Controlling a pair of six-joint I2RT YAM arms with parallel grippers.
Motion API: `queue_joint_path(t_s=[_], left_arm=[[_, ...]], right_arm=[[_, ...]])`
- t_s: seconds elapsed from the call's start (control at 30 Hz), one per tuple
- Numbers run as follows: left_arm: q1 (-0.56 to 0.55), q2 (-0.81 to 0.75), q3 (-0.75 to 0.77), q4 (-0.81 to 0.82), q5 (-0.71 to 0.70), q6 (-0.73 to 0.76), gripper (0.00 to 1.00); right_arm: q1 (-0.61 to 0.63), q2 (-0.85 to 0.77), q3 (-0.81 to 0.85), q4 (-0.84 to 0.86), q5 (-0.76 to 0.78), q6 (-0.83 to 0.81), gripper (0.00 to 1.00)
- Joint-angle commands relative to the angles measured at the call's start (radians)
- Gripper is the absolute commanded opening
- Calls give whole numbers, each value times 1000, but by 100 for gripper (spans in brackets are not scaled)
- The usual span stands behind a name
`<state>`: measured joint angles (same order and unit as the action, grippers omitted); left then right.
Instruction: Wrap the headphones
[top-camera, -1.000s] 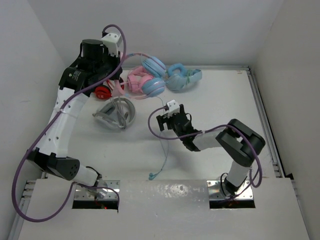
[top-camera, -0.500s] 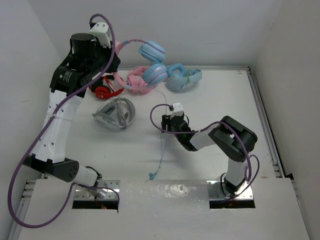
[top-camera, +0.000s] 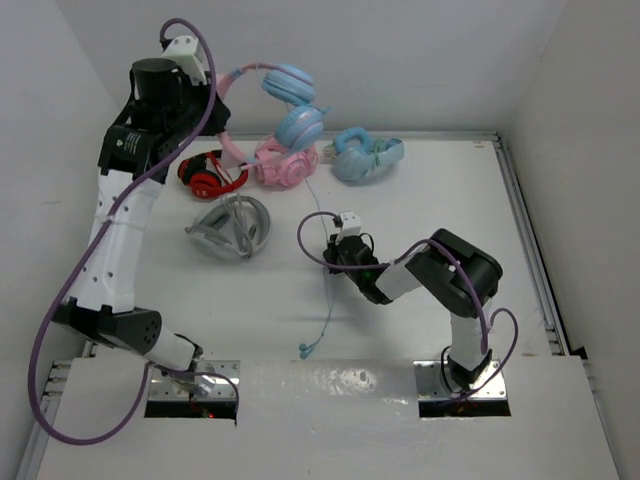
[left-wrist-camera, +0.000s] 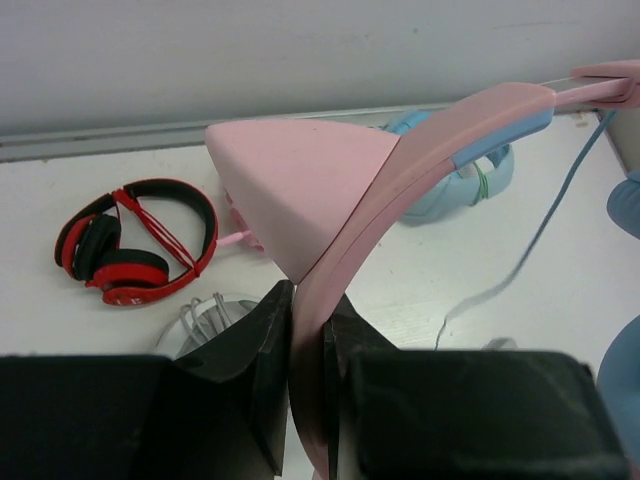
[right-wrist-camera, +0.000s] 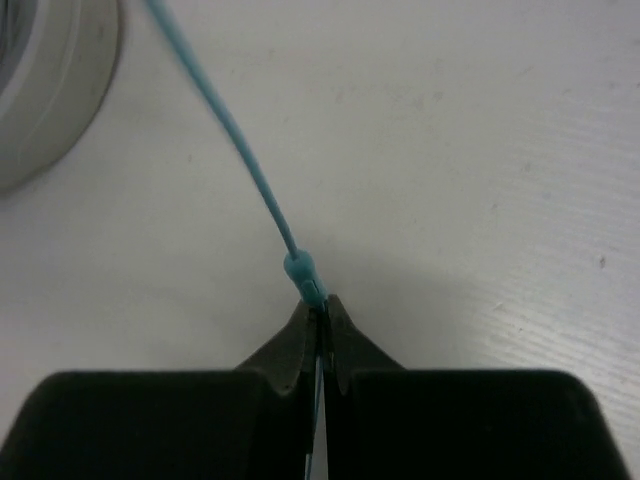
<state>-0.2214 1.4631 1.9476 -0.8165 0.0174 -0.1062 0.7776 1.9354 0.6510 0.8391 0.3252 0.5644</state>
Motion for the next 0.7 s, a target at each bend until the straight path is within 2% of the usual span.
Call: queue_joint_path(t_s=[0.0, 0.13, 0.17, 0.2, 0.27, 0.3, 0.43, 0.67], left_arm=[[106, 67, 71, 148, 30, -124, 0], [215, 212, 186, 181, 22, -191, 0], [227, 250, 224, 180, 19, -202, 0], [266, 319, 259, 175, 12, -211, 0], [271, 383, 355, 180, -37, -217, 0], [269, 390, 350, 209, -77, -219, 0], [269, 401, 307, 243, -149, -219, 0], [267, 393, 185, 280, -102, -244, 0]], right_arm=[[31, -59, -13, -17, -184, -47, 0], [113, -90, -50, -75, -556, -175, 0], [126, -98, -69, -80, -583, -184, 0], [135, -108, -74, -99, -594, -205, 0], [169, -139, -45, -213, -600, -253, 0], [190, -162, -31, -298, -604, -270, 0], [238, -243, 36, -399, -635, -319, 0], [293, -219, 229, -451, -680, -351, 0]])
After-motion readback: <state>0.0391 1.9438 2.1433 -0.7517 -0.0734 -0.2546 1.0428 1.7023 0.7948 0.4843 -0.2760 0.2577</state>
